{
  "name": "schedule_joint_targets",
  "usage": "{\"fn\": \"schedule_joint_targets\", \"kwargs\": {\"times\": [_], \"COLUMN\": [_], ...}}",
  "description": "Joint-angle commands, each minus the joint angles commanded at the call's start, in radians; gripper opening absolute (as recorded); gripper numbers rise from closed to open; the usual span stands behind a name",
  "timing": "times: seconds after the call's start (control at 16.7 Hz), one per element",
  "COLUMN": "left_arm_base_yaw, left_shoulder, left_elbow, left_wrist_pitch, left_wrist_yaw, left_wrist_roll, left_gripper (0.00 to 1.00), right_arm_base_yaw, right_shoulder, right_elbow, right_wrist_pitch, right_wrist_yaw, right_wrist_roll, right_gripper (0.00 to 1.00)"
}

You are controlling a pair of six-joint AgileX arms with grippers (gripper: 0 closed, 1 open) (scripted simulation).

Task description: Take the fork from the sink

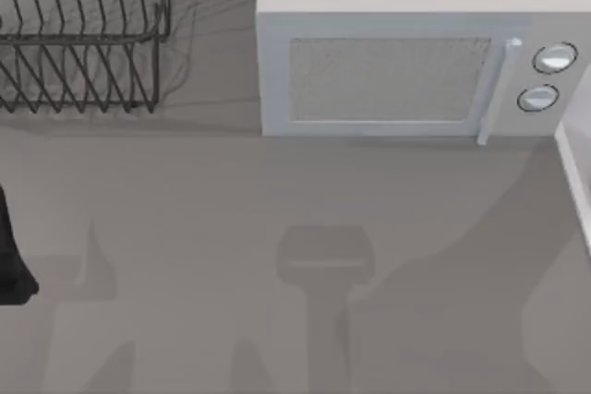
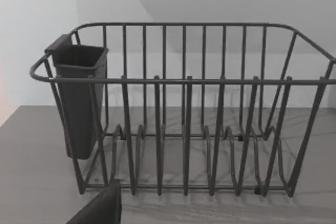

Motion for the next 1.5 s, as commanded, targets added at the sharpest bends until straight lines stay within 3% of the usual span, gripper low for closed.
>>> {"fn": "schedule_joint_targets", "kwargs": {"times": [0.3,0.36,0.96,1.5], "left_arm_base_yaw": [0.000,0.000,0.000,0.000], "left_shoulder": [0.000,0.000,0.000,0.000], "left_elbow": [0.000,0.000,0.000,0.000], "left_wrist_pitch": [0.000,0.000,0.000,0.000], "left_wrist_yaw": [0.000,0.000,0.000,0.000], "left_wrist_roll": [0.000,0.000,0.000,0.000], "left_gripper": [1.00,1.00,1.00,1.00], "right_arm_base_yaw": [0.000,0.000,0.003,0.001], "right_shoulder": [0.000,0.000,-0.051,-0.193], "right_elbow": [0.000,0.000,0.026,0.277], "right_wrist_pitch": [0.000,0.000,-0.030,-0.440], "right_wrist_yaw": [0.000,0.000,-0.012,-0.014], "right_wrist_roll": [0.000,0.000,0.010,0.007], "right_gripper": [0.02,0.00,0.00,0.00]}}
